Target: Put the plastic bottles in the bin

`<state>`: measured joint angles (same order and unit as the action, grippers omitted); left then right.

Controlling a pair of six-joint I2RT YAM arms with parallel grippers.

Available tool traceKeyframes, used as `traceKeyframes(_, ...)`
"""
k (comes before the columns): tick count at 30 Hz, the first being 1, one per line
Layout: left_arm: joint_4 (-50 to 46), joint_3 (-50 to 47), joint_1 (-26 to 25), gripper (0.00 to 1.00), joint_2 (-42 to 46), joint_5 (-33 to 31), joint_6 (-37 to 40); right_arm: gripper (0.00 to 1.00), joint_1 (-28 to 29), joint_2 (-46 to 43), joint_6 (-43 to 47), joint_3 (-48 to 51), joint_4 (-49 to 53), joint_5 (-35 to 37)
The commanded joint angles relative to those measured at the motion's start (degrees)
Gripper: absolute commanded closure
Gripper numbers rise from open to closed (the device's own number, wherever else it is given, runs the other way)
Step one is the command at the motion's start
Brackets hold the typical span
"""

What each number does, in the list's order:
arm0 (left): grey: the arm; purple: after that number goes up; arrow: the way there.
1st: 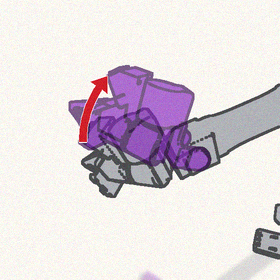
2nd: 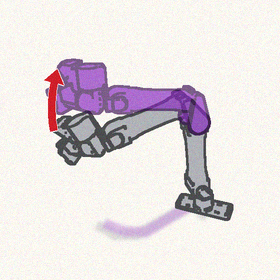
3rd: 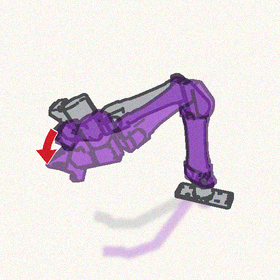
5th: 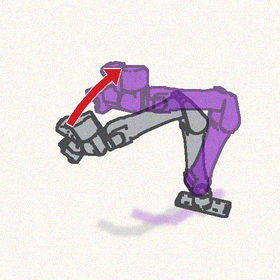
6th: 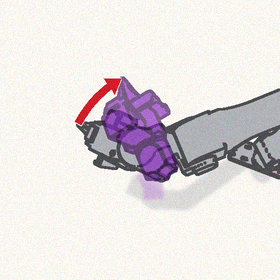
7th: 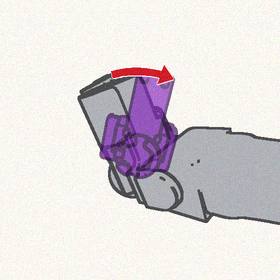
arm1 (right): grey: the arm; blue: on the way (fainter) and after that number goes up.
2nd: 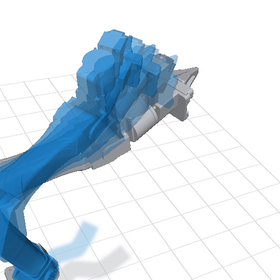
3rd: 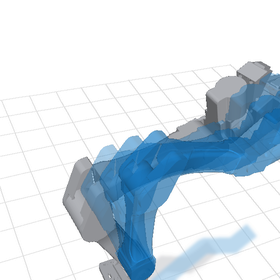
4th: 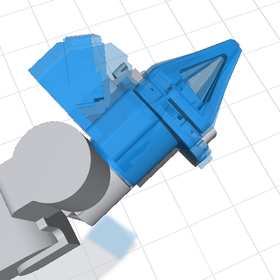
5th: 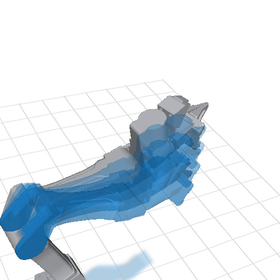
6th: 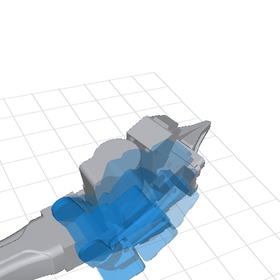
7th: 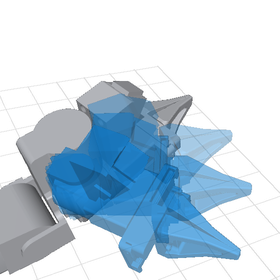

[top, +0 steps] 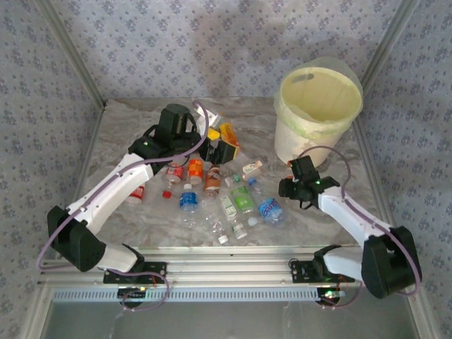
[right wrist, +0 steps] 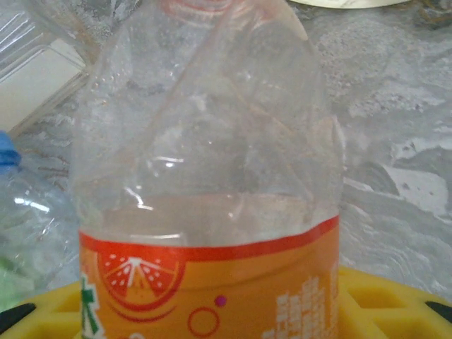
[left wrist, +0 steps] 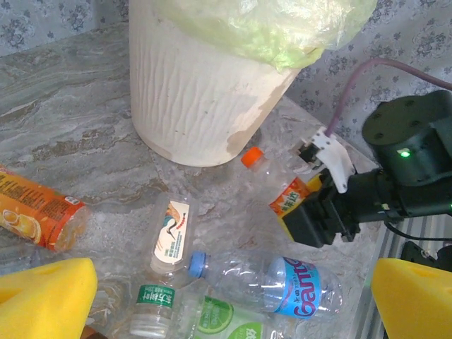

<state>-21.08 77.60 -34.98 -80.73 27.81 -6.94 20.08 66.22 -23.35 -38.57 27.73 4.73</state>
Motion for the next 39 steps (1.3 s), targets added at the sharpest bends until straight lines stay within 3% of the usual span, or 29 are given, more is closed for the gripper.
traceKeyframes(1, -0.88, 2.21, 0.18, 0.00, 0.35, 1.59, 0.33, 0.54, -0.62, -4.20, -1.92, 1.68, 3.48, -0.34)
traceKeyframes(13, -0.02, -0.48, -0.53, 0.00, 3.71, 2.57, 0.01, 0.56, -0.62, -15.87, -3.09, -0.22, 6.46, -1.46)
traceKeyframes(23, 2.16, -2.36, -0.62, 0.00, 5.14, 4.05, -1.55, 0.55, 0.48, -26.07, 1.27, -8.01, 8.63, -11.26)
traceKeyframes(30, 6.40, -4.85, -0.77, 0.01, 7.30, 7.01, -3.25, 0.55, 0.65, -26.11, 0.98, -16.02, 3.89, -20.57)
traceKeyframes(39, 12.53, -8.87, -0.97, 0.00, 11.27, 11.83, -4.35, 0.55, 0.44, -17.37, 3.73, -28.09, 2.28, -13.14)
